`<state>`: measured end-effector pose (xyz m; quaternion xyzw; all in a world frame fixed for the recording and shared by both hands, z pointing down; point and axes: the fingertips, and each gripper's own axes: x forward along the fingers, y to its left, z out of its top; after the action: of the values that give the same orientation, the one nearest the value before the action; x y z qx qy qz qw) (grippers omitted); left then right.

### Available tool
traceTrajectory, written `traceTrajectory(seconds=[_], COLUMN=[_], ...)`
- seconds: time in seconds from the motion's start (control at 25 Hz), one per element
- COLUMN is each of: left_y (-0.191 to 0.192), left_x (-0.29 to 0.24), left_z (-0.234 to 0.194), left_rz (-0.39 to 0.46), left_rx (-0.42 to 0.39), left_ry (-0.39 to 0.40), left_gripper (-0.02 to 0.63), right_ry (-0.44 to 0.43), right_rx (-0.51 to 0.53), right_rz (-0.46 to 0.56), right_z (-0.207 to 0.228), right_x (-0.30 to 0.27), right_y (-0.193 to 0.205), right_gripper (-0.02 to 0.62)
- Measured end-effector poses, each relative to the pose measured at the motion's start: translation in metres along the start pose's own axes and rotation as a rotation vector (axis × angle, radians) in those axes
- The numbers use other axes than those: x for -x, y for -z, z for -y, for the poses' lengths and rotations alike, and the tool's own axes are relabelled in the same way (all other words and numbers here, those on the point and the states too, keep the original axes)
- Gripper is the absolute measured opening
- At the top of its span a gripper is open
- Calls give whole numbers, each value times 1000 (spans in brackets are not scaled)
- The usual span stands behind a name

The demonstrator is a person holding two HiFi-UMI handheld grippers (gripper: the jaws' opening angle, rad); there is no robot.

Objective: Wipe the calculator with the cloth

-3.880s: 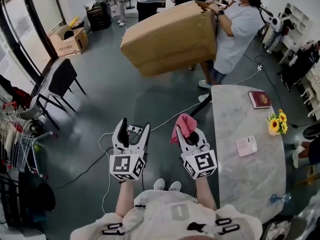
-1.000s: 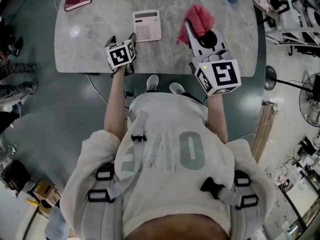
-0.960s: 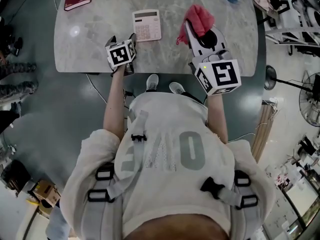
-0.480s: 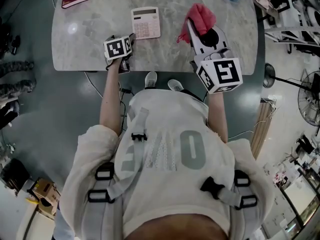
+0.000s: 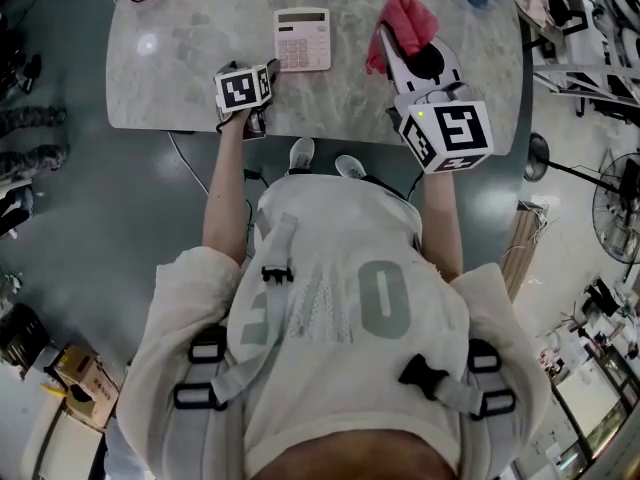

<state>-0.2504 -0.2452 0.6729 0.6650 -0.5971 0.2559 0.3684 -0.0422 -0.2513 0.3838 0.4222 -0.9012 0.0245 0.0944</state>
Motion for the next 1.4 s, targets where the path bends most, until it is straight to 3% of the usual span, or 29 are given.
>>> traceTrajectory(seconds=[0.16, 0.28, 0.6, 0.72, 1.04, 1.4], left_y=[1, 1, 0, 0, -2, -1], left_x=[-2, -1, 2, 2, -6, -5], left_z=[0, 1, 0, -1, -2, -7], left_rz=[-12, -11, -16, -24, -35, -44], left_rx=[3, 1, 1, 7, -1, 4], left_ry=[-3, -1, 4, 1, 18, 9], left_gripper=[390, 390, 390, 390, 390, 390], right_ry=[-18, -84, -229, -266, -256, -274], right_rx=[146, 303, 858, 991, 1118, 1168], right_rz=[-81, -191, -535, -627, -817, -859], right_z=[7, 6, -12, -16, -8, -19], right_x=[-24, -54, -136, -153, -176, -178], right_y=[3, 19, 106, 143, 217, 236], right_gripper=[57, 57, 57, 55, 55, 55])
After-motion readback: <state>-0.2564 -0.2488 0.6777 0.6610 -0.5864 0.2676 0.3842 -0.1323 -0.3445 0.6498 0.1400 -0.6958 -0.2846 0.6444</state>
